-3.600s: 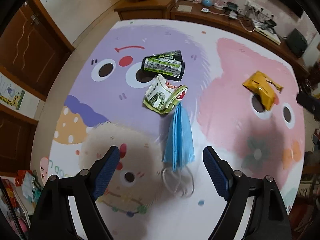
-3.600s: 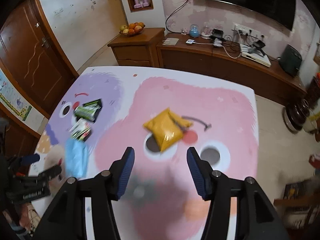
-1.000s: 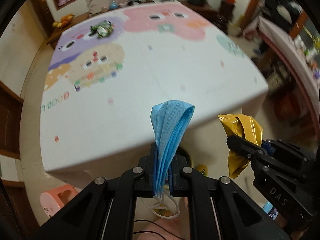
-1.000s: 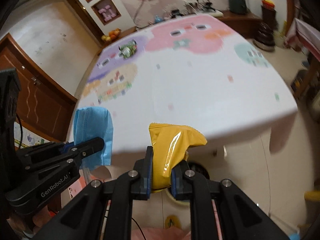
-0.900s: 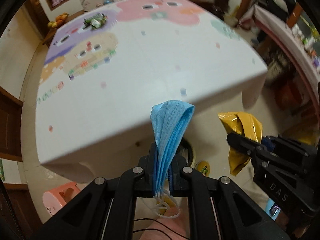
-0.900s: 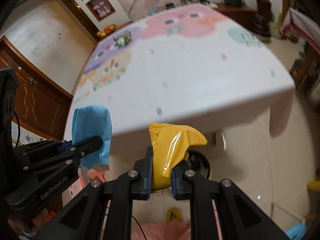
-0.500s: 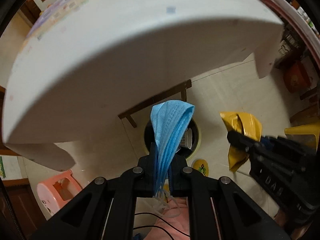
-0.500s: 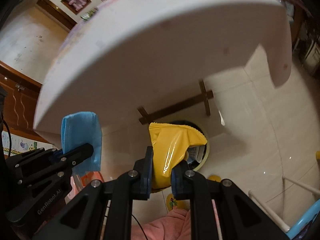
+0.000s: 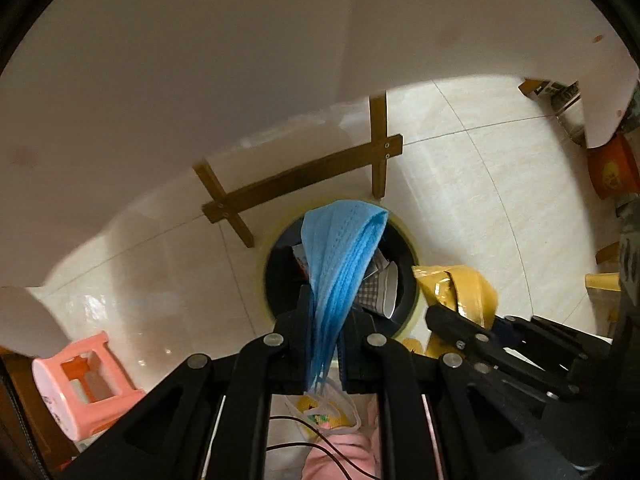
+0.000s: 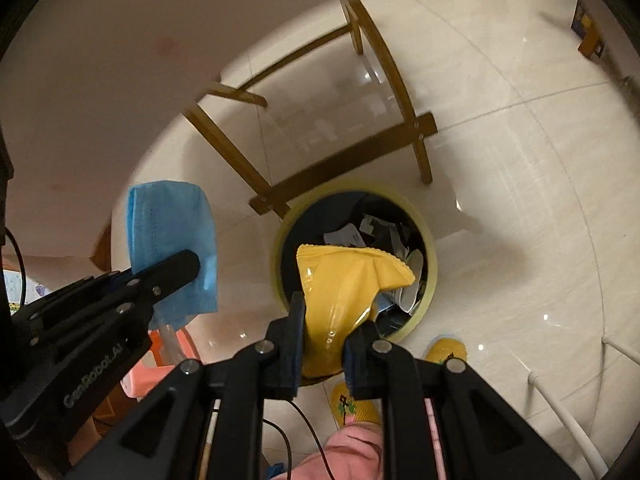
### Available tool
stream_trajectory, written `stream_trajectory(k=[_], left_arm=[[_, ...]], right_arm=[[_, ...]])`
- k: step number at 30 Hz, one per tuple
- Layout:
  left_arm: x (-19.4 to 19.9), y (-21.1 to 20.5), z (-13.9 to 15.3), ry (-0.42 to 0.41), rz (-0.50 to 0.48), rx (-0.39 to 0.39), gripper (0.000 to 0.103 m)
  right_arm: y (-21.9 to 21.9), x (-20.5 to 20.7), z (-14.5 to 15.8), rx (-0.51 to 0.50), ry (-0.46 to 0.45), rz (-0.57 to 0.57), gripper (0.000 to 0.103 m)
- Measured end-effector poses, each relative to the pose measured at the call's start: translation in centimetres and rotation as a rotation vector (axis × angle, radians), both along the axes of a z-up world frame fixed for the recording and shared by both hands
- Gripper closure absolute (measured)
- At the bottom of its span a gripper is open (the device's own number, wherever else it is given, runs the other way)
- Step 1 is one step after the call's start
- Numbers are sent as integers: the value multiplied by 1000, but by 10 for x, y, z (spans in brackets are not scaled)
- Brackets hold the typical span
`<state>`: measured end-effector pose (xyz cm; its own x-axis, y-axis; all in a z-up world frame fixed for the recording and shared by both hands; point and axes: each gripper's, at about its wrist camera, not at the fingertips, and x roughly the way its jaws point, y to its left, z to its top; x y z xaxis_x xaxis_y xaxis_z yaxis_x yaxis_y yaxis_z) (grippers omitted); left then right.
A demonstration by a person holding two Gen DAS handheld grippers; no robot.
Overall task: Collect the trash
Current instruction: 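Open both grippers over the bin, dropping the mask and yellow packet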
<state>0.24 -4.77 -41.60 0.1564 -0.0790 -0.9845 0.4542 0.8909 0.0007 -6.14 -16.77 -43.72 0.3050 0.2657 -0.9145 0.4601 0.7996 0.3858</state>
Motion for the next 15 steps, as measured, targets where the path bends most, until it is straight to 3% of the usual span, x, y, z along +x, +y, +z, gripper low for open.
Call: stream_trajectory(k=[4, 8, 12, 15], left_arm=[[7, 5, -30, 2, 0, -5, 89], [11, 9, -52, -3, -10, -15, 75], [16, 17, -61, -7, -3, -23, 51], [21, 24, -65, 0, 23, -38, 45]], right_arm=[[-4, 10, -33, 17, 14, -14, 79], [-3, 22, -66, 45, 28, -14, 73], [2, 30, -83, 32, 44, 8, 62], [3, 32, -92, 26, 52, 7, 57]])
